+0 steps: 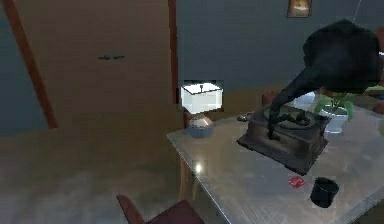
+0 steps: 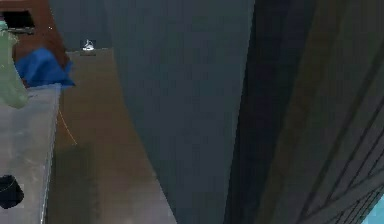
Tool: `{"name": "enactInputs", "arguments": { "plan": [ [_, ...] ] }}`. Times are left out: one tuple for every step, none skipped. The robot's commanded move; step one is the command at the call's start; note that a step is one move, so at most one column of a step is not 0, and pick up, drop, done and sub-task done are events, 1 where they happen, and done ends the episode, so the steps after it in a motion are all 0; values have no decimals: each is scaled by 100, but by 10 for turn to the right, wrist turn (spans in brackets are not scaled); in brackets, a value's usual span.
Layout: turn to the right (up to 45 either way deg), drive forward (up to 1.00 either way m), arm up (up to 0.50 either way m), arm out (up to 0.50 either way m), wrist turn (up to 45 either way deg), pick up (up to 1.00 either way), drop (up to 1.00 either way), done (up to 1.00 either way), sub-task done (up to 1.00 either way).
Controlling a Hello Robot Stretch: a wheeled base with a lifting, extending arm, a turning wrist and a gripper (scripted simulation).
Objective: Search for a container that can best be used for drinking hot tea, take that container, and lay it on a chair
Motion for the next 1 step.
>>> {"name": "enactInputs", "arguments": {
  "plan": [
    [450,0,0,0,0,0,0,0,0]
  ]
}}
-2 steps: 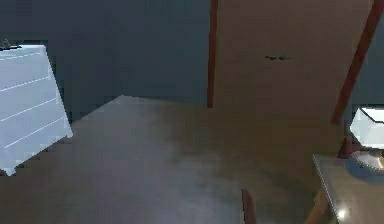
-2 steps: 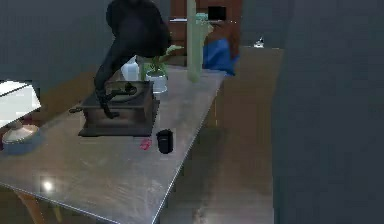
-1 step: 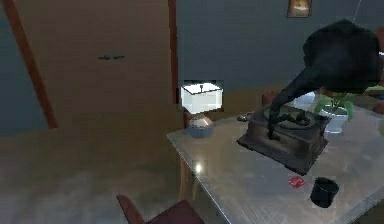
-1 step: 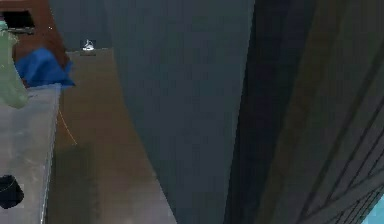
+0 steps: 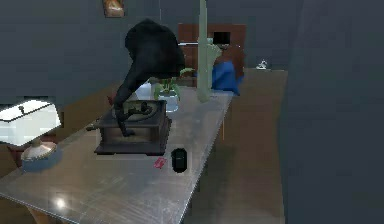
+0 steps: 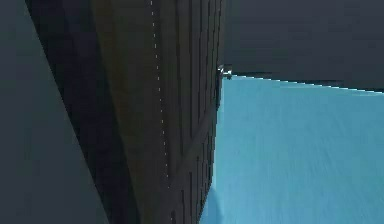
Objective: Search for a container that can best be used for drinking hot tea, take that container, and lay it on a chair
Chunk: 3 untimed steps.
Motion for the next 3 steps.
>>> {"name": "enactInputs", "arguments": {
  "plan": [
    [210,0,0,0,0,0,0,0,0],
    [0,100,0,0,0,0,0,0,0],
    [450,0,0,0,0,0,0,0,0]
  ]
}}
